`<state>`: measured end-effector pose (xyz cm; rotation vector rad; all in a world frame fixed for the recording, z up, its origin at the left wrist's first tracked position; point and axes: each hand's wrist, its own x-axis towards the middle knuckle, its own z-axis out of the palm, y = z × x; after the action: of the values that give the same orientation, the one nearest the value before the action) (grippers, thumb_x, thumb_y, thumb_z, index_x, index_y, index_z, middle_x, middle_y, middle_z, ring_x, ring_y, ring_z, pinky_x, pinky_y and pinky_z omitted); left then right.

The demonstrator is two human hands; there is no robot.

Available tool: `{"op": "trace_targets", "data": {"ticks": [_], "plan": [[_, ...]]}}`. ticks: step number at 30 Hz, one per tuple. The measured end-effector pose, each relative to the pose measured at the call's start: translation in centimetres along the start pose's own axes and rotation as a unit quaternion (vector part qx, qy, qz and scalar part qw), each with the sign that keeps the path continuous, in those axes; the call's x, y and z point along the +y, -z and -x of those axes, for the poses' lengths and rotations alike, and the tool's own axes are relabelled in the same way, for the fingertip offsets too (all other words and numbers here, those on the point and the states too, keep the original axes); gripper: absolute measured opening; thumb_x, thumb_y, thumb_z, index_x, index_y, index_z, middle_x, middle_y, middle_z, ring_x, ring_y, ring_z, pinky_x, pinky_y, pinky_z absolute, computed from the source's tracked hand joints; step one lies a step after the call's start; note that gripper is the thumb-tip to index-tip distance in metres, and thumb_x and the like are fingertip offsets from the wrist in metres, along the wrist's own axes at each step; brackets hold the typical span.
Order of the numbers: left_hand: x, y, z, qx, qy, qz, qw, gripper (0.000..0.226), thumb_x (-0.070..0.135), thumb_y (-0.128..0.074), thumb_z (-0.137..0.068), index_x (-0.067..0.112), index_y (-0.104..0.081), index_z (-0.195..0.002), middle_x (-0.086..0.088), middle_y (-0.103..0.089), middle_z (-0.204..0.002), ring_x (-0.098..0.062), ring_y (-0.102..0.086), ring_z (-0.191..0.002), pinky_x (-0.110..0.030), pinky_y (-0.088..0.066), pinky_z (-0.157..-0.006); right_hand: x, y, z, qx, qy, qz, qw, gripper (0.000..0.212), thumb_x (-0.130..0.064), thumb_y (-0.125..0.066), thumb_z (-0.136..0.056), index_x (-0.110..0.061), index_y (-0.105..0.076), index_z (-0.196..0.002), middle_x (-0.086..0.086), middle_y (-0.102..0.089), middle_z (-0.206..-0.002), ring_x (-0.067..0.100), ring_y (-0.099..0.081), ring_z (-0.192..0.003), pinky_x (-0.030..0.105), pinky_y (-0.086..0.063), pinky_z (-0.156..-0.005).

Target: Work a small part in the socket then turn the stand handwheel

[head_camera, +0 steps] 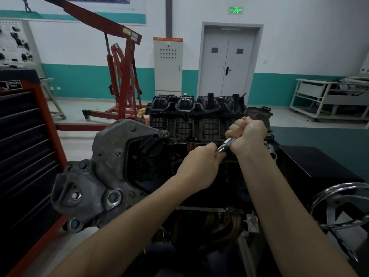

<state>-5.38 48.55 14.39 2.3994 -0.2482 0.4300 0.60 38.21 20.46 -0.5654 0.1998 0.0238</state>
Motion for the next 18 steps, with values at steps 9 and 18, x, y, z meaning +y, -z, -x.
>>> {"op": "trace_targets", "data": {"ticks": [9, 18], "plan": [[0.1, 0.2, -0.7, 0.007, -0.012, -0.048, 0.999, 0.03, 0.036, -0.046, -0.101, 0.016, -0.045, -0.078, 0.001, -0.054, -0.071, -0.019, -0.054, -0.063, -0.032, -0.039, -0.053, 0.3, 1.0, -0.8, -0.032, -0.03, -0.051, 0.998, 0.045, -0.021, -0.03, -0.103, -0.018, -0.034, -0.058, -0.007, -0.027, -0.043, 0.007, -0.018, -0.032, 0.019, -0.017, -0.032], [-1.0, -1.4, -0.6, -0.022, -0.022, 0.026, 0.999, 0.033, 0.033, -0.052, -0.098, 0.006, -0.055, -0.08, -0.003, -0.057, -0.07, -0.024, -0.052, -0.063, -0.044, -0.047, -0.064, 1.2, 3.0, -1.3, -0.075, -0.005, -0.055, 0.996, 0.042, -0.021, -0.029, -0.104, -0.017, -0.035, -0.063, -0.008, -0.026, -0.04, 0.006, -0.018, -0.031, 0.018, -0.018, -0.031]]}}
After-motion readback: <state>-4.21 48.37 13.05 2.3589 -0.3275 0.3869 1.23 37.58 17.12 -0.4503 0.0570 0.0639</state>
